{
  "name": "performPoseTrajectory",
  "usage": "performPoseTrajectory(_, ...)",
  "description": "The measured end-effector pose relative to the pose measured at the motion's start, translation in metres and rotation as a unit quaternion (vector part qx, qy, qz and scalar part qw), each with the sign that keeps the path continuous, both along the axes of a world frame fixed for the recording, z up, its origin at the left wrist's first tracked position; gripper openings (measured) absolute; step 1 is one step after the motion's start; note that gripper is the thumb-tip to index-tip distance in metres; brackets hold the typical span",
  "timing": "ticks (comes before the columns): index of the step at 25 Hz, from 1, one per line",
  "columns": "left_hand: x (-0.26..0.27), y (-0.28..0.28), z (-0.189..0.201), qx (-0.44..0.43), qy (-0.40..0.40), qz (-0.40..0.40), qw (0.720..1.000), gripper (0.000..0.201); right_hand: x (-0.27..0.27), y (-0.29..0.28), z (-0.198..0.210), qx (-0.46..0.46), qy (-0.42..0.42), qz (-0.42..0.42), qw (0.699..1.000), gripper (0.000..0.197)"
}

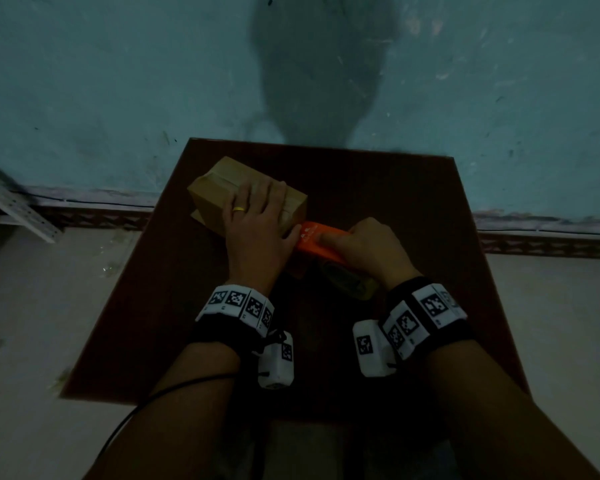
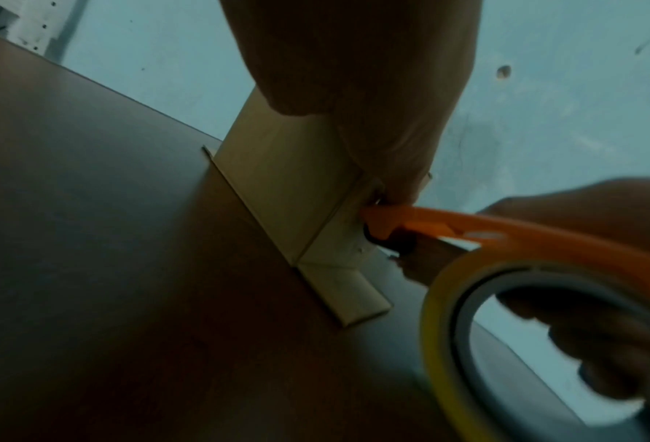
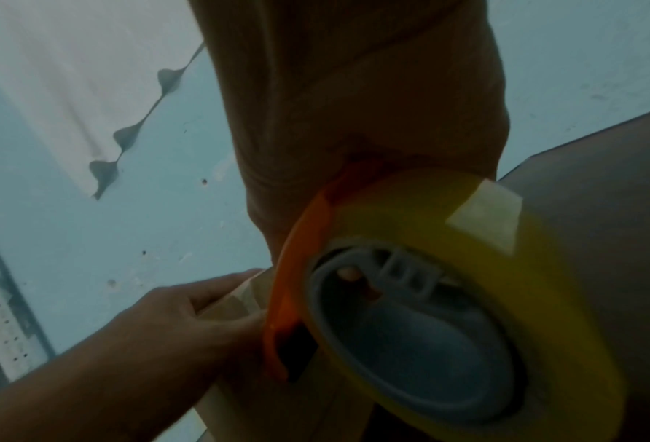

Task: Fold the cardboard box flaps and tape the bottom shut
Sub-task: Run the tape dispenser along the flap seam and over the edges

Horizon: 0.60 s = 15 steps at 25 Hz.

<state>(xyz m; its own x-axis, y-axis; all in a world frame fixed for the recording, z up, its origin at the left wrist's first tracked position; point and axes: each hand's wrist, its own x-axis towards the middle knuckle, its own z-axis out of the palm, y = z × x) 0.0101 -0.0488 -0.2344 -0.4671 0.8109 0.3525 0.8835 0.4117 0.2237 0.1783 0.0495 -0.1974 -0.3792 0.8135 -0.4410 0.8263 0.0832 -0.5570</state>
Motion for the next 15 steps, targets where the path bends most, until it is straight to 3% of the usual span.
performPoseTrajectory(4,0.005,0.0,-0.004,0.016,0.023,0.009,1.0,0.078,-0.007,-0.003,0.002,0.029,-0.009,-0.034,0.999,0.066)
performPoseTrajectory(10,0.009,0.0,-0.005,0.013,0.05,0.03,0.998,0.075,-0.014,-0.015,0.013,0.079,-0.033,-0.055,0.995,0.055)
performPoseTrajectory(15,0.012,0.0,-0.005,0.007,0.061,0.04,0.997,0.074,-0.015,-0.014,0.013,0.058,-0.017,-0.077,0.995,0.052)
